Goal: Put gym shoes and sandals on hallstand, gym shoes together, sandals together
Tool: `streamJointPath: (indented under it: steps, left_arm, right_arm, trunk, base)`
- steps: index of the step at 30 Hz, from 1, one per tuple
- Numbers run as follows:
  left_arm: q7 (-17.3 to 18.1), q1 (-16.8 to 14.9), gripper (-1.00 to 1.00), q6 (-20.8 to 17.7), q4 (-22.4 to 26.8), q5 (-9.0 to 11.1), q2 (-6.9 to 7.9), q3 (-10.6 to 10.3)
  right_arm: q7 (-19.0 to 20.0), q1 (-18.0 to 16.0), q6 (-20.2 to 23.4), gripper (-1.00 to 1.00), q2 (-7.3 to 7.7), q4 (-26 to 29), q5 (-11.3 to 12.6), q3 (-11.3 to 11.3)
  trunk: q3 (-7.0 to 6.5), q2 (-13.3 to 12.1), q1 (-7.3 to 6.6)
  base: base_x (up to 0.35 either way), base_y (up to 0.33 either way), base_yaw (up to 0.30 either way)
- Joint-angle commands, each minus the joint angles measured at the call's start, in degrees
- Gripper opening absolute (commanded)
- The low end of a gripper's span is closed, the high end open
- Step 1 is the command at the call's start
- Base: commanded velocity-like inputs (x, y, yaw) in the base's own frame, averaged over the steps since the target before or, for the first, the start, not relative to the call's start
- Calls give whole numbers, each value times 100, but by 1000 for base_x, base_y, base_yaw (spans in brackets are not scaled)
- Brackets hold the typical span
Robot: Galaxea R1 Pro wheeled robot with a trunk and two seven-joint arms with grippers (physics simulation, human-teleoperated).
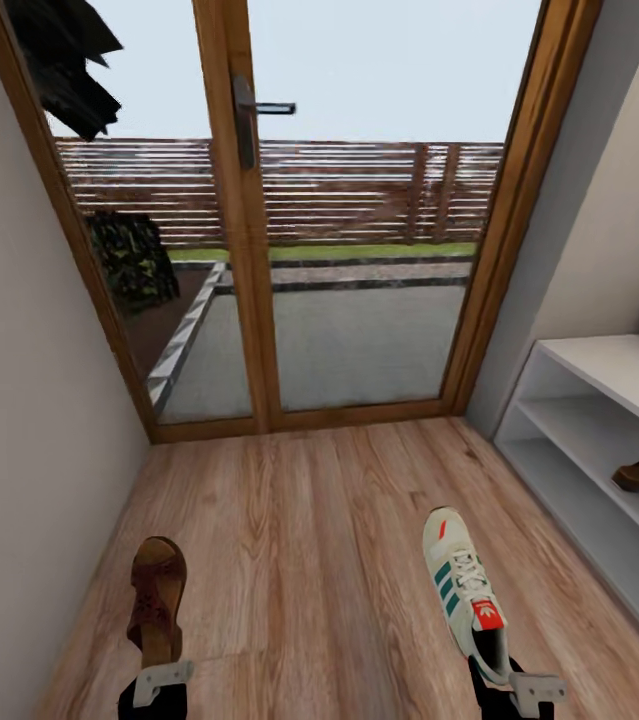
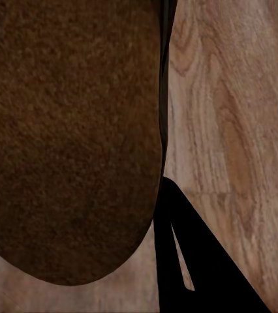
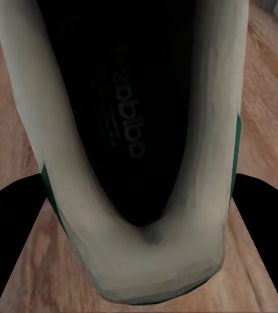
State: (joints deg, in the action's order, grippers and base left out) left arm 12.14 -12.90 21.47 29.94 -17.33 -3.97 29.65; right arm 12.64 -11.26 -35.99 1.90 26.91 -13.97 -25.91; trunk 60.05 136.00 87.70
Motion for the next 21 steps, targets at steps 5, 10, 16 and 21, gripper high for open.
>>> streamJointPath:
  steps: [5, 10, 16, 21]
  left_arm:
    - [42, -3, -100, 19, -3, -51, -7, 49]
    - [43, -2, -100, 18, -6, -53, -8, 49]
    - [43, -2, -100, 18, -14, -51, -8, 49]
    - [43, -2, -100, 16, -14, -51, -8, 49]
  right_arm:
    - [37, -7, -23, -100, -6, -15, -51, -46]
    - [37, -7, -22, -100, -6, -20, -53, -46]
    - [37, -7, -22, -100, -6, -27, -53, -46]
    - [37, -7, -22, -100, -6, -28, -53, -46]
  trunk:
    - [5, 2, 2]
    - [5, 2, 2]
    - [5, 2, 2]
    - [5, 2, 2]
  base:
    - [304, 115, -264]
    - [144, 76, -264]
    - [7, 3, -264]
    - [0, 0, -264]
